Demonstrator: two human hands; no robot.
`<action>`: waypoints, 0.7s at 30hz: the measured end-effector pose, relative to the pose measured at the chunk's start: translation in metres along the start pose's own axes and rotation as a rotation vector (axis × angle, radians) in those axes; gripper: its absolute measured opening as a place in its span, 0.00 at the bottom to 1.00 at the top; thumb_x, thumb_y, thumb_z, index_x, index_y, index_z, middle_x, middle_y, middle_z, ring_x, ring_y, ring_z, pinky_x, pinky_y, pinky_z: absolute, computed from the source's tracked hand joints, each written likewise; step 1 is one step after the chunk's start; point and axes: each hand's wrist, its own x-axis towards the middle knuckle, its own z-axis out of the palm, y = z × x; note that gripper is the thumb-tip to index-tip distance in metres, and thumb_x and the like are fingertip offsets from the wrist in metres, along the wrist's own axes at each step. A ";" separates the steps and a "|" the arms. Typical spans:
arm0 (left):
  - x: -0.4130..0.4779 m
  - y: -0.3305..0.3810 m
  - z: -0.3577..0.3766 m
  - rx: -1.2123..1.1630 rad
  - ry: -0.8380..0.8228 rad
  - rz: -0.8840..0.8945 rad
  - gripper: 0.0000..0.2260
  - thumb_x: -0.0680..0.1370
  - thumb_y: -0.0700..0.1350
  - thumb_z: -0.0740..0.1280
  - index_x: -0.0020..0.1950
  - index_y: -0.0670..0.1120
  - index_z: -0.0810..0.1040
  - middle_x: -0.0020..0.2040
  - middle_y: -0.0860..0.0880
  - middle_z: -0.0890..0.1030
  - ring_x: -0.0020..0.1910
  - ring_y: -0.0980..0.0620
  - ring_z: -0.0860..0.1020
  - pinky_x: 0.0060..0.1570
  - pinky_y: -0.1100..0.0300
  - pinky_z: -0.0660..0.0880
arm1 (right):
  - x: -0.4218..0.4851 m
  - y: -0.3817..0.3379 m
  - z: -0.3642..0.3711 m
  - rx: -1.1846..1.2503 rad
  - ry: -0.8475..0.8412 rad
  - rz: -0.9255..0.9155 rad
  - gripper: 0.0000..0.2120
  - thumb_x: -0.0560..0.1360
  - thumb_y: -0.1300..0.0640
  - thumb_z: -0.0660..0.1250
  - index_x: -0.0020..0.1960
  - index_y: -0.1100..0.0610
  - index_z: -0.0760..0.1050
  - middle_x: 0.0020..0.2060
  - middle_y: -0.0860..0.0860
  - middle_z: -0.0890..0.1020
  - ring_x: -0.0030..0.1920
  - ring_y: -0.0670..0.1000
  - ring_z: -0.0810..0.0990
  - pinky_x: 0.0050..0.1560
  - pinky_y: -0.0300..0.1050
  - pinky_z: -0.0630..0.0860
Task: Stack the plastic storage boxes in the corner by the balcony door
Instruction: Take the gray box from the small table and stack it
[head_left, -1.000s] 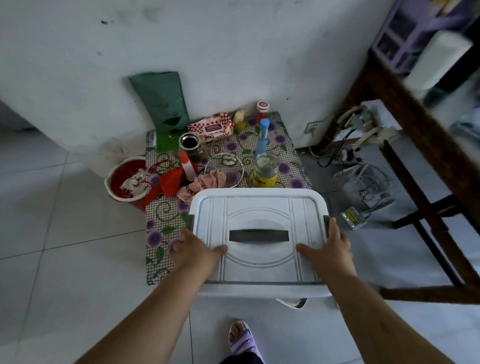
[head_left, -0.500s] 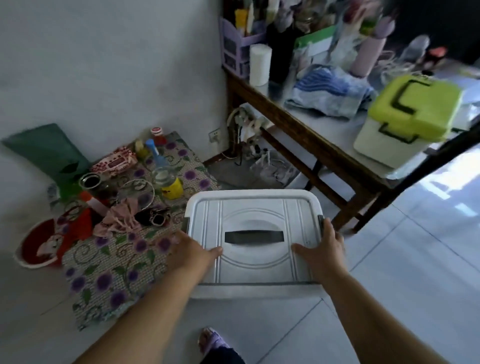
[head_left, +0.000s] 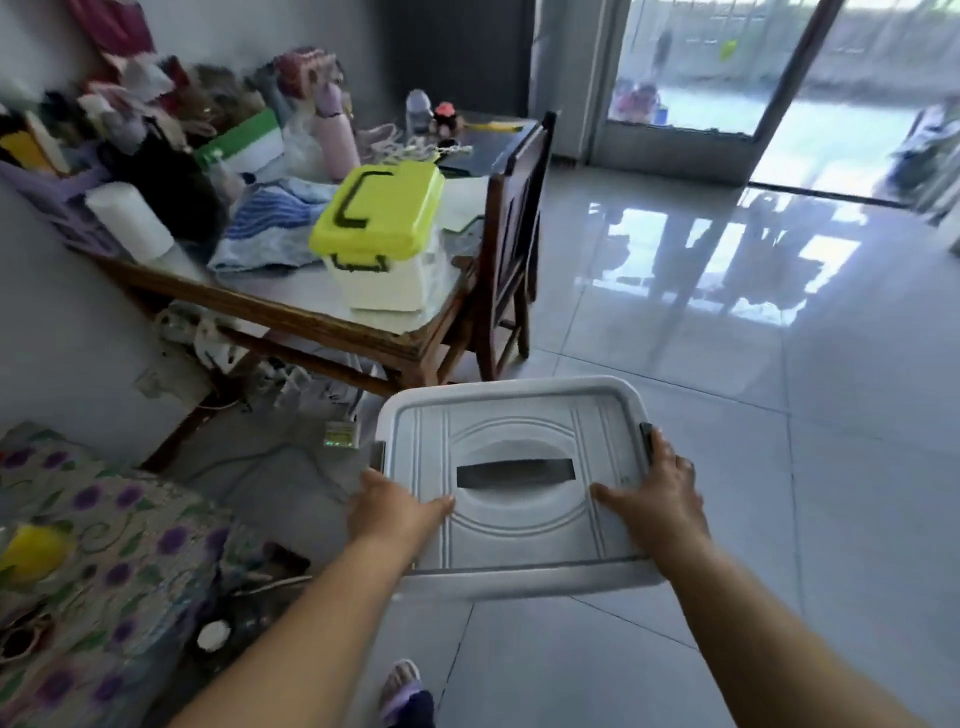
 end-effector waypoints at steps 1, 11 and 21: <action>0.000 0.017 0.009 -0.001 -0.016 0.024 0.45 0.65 0.58 0.78 0.71 0.40 0.59 0.68 0.38 0.71 0.66 0.37 0.72 0.61 0.42 0.75 | 0.008 0.008 -0.013 0.016 0.017 0.014 0.51 0.66 0.45 0.77 0.79 0.49 0.49 0.72 0.57 0.63 0.69 0.65 0.65 0.71 0.60 0.62; 0.043 0.234 0.124 0.159 -0.153 0.247 0.48 0.66 0.60 0.76 0.74 0.40 0.55 0.70 0.37 0.69 0.66 0.37 0.71 0.64 0.44 0.72 | 0.149 0.069 -0.140 0.150 0.215 0.151 0.50 0.67 0.46 0.76 0.79 0.49 0.49 0.73 0.57 0.62 0.71 0.64 0.65 0.68 0.58 0.66; 0.104 0.487 0.230 0.280 -0.309 0.407 0.51 0.67 0.60 0.76 0.77 0.41 0.50 0.73 0.35 0.63 0.69 0.35 0.68 0.64 0.44 0.69 | 0.319 0.087 -0.270 0.222 0.401 0.341 0.50 0.67 0.45 0.76 0.79 0.48 0.49 0.74 0.57 0.61 0.70 0.63 0.66 0.68 0.58 0.67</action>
